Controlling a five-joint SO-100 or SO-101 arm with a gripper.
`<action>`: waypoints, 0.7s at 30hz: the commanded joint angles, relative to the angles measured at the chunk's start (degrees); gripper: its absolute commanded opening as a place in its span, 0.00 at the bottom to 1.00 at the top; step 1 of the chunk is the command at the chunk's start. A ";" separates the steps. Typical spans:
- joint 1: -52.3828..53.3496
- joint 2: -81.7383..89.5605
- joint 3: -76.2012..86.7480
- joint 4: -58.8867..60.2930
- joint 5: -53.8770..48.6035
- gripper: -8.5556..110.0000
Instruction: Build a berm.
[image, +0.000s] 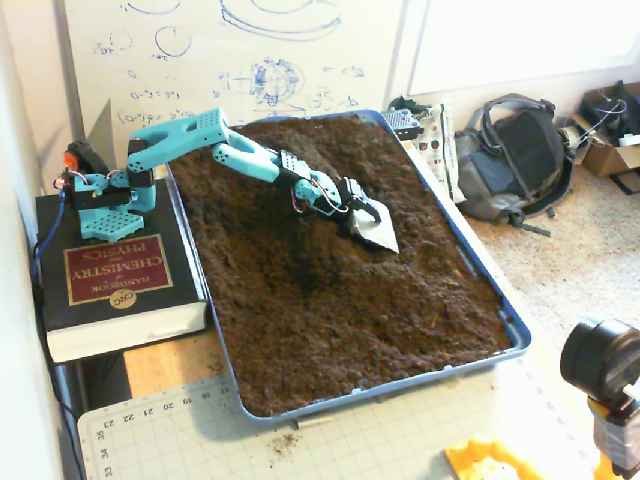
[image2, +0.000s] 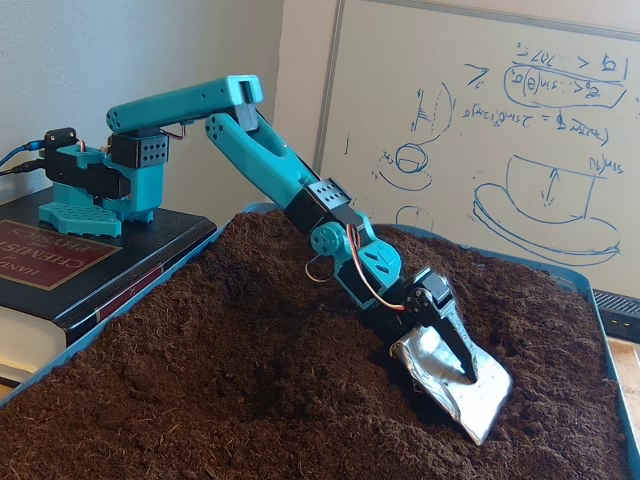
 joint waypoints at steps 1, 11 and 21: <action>-1.23 4.48 -2.55 12.13 0.00 0.08; -1.58 8.61 -2.55 37.00 0.00 0.08; -1.67 14.77 -2.81 46.67 0.18 0.08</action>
